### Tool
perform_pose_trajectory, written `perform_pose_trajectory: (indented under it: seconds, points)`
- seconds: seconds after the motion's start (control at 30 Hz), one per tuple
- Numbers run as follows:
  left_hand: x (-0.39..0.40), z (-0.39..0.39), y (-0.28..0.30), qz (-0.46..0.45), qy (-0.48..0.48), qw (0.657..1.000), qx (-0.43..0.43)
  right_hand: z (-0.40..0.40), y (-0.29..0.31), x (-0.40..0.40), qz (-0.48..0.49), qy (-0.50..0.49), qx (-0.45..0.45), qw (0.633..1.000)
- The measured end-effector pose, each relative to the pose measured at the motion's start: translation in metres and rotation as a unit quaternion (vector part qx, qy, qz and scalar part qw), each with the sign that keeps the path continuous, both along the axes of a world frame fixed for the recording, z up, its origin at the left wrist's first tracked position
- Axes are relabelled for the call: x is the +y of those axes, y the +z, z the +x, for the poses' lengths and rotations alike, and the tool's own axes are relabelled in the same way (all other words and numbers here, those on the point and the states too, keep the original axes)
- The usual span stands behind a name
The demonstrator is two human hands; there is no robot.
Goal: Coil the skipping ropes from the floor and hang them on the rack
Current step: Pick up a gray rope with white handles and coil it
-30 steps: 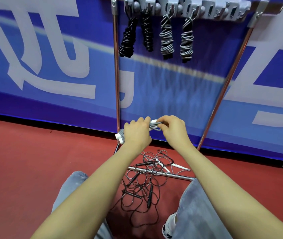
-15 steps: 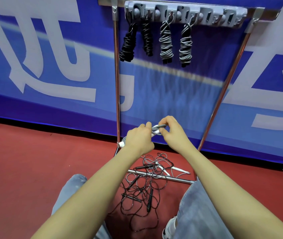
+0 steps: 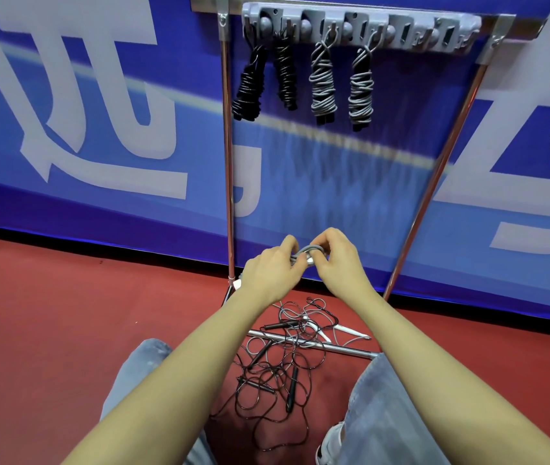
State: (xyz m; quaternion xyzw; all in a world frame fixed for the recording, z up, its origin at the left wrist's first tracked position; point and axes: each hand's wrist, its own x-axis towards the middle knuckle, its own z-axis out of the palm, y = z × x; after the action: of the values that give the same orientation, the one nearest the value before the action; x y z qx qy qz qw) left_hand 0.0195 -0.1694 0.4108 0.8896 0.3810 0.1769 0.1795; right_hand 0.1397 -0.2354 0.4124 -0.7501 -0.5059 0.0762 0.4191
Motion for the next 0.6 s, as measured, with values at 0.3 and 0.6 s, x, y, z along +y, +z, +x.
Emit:
perform_pose_trajectory:
  seconds: [0.3, 0.6]
  points:
    - [0.001, 0.003, 0.001, -0.033, 0.012, 0.999, -0.038, 0.010, 0.004, -0.008, 0.032, 0.082, 0.219, 0.972]
    - [0.003, 0.006, 0.002, -0.023, -0.019, 0.999, -0.028, 0.014, 0.008, -0.007, 0.070, 0.051, 0.116, 0.989]
